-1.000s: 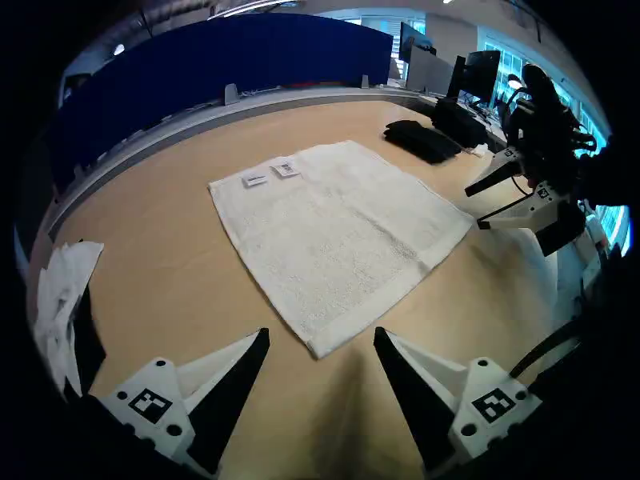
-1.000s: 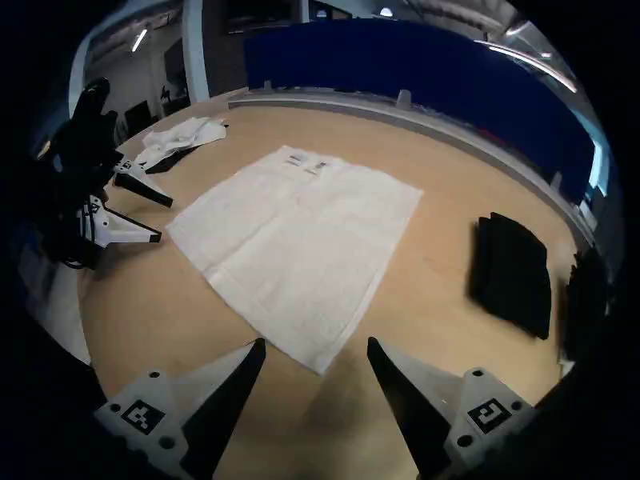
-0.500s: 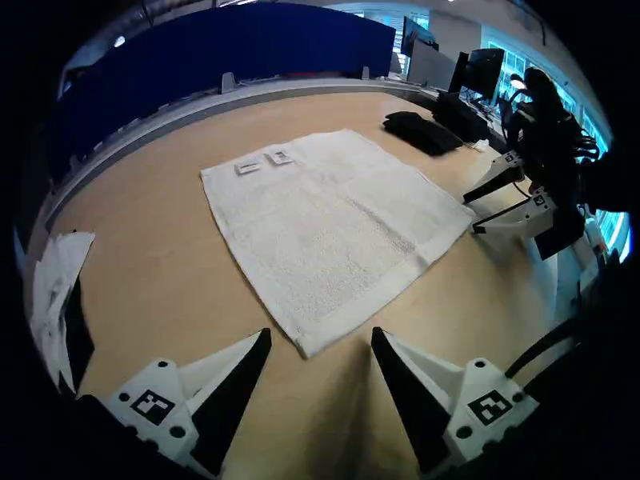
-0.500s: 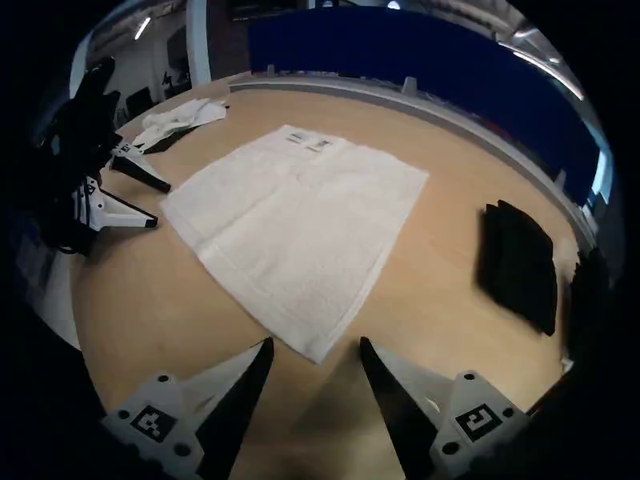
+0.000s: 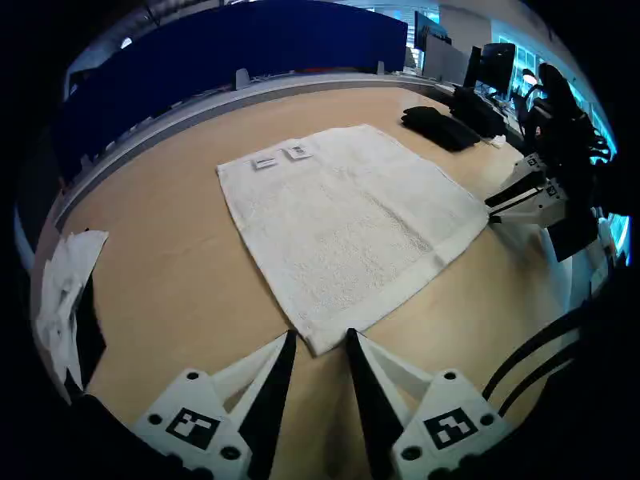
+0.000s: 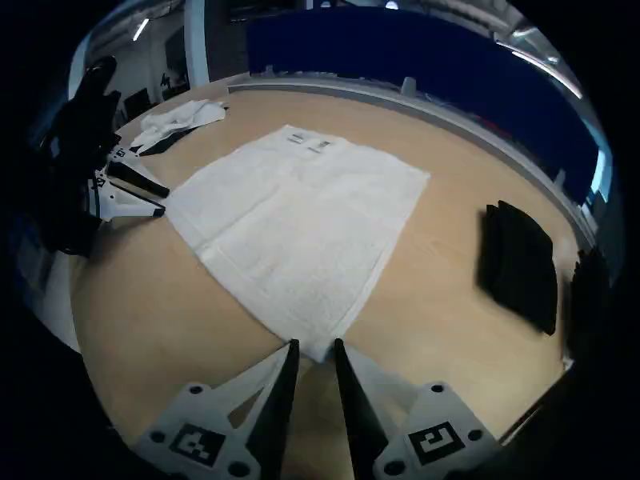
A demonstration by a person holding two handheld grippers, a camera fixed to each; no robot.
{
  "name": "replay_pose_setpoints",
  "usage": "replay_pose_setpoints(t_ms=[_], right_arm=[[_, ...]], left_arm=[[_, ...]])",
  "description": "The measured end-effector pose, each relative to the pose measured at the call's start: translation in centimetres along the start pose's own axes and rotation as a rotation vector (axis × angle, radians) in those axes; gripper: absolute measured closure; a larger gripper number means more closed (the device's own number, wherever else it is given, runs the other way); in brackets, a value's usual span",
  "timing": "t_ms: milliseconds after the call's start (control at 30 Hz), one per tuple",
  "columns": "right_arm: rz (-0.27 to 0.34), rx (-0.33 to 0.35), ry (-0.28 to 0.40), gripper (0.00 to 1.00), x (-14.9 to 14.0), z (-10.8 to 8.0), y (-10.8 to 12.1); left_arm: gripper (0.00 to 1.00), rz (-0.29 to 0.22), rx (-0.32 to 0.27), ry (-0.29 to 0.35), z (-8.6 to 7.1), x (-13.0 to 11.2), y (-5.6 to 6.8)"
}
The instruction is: Fold towel
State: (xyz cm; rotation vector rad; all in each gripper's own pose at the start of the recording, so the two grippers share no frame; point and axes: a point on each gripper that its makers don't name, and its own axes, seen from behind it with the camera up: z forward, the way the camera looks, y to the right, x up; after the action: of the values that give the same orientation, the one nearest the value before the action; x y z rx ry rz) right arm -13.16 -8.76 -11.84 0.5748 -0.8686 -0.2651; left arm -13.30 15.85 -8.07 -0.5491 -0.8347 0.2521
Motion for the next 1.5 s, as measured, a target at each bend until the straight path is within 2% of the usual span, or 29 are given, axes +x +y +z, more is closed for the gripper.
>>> replay_pose_setpoints(t_ms=[33, 167, 500, 667, 1067, 1267, 1500], right_arm=[[0.0, -0.001, 0.001, 0.72, 0.0, 0.0, -0.1], [0.006, -0.007, 0.001, 0.78, 0.0, -0.1, -0.2], [0.072, -0.025, -0.006, 0.87, -0.1, 0.0, 0.1], [0.095, -0.023, -0.007, 0.88, 0.0, -0.2, 0.4], [0.085, -0.024, 0.006, 0.89, 1.2, -1.3, 1.1], [0.087, -0.019, 0.019, 0.89, 2.4, -2.5, 1.0], [0.088, -0.014, 0.05, 0.89, 4.2, -4.9, 0.9]], left_arm=[[0.66, -0.001, 0.006, -0.001, 0.0, 0.0, -0.1], [0.76, 0.006, 0.015, -0.004, 0.0, 0.0, -0.1], [0.87, 0.009, 0.021, -0.012, 0.0, 0.0, 0.1], [0.88, 0.011, 0.011, -0.014, -0.1, -0.1, 0.3], [0.89, -0.013, -0.001, 0.003, -1.2, 0.8, 0.9], [0.89, -0.024, -0.001, 0.005, -2.5, 1.5, 0.9], [0.89, -0.059, -0.005, 0.021, -4.8, 2.8, 1.1]])
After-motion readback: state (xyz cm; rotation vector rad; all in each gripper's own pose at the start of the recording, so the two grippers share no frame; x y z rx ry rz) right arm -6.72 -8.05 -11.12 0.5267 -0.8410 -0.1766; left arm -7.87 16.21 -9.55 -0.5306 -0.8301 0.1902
